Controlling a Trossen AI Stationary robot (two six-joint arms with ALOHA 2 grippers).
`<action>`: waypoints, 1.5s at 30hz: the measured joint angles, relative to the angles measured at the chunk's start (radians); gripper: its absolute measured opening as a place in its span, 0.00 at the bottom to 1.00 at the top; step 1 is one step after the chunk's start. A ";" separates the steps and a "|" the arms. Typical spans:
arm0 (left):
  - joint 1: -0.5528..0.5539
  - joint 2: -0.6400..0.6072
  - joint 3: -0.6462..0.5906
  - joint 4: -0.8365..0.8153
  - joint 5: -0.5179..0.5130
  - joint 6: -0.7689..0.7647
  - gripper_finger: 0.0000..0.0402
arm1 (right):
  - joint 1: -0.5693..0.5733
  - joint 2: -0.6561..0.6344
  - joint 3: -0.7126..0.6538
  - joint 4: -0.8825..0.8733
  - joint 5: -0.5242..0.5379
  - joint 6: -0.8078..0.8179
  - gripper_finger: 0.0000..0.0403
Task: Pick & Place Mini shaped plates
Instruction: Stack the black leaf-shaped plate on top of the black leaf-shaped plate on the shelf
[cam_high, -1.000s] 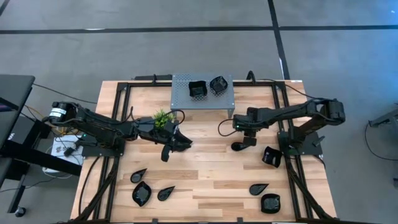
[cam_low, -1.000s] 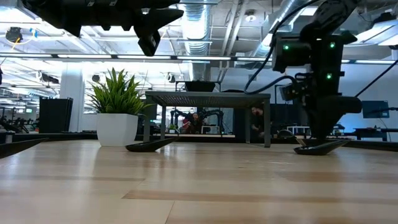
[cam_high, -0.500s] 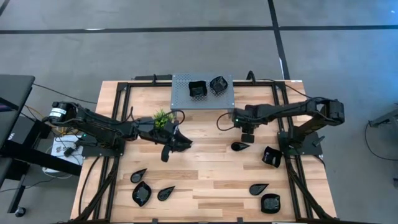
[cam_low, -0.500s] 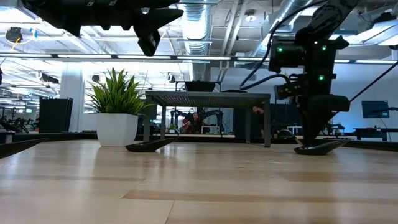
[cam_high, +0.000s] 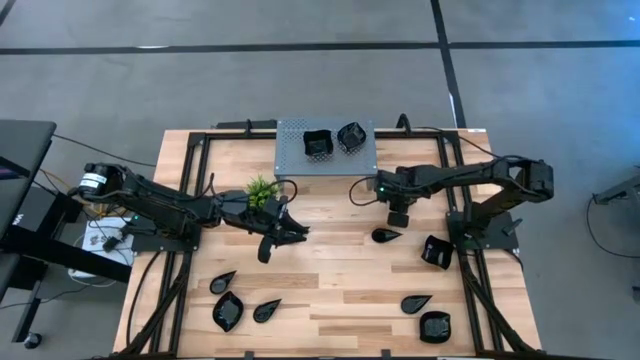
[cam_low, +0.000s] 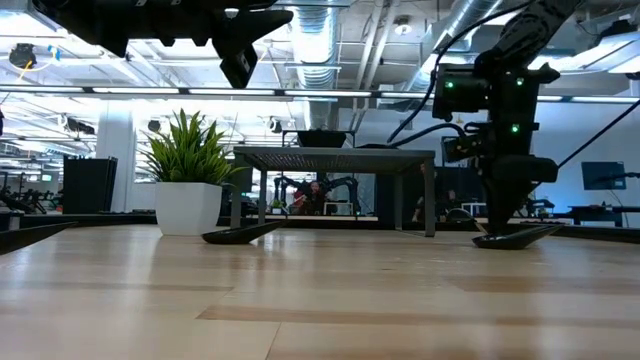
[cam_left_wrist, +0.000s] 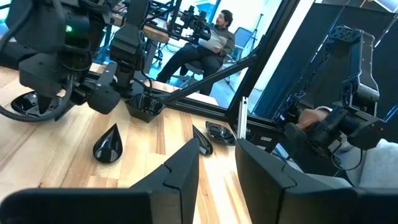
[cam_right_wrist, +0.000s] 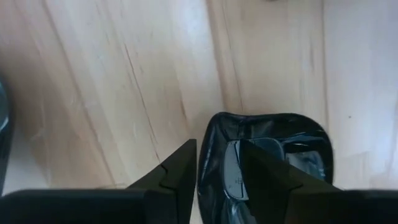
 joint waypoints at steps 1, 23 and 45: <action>0.000 0.000 0.000 0.000 0.000 0.000 0.26 | 0.000 0.000 -0.010 0.010 0.000 0.000 0.29; 0.000 0.000 0.000 0.000 0.000 0.000 0.26 | 0.054 -0.004 0.021 -0.013 -0.040 -0.044 0.01; 0.000 0.000 0.000 0.000 0.000 0.000 0.26 | 0.270 -0.005 0.635 -0.180 0.383 -0.432 0.00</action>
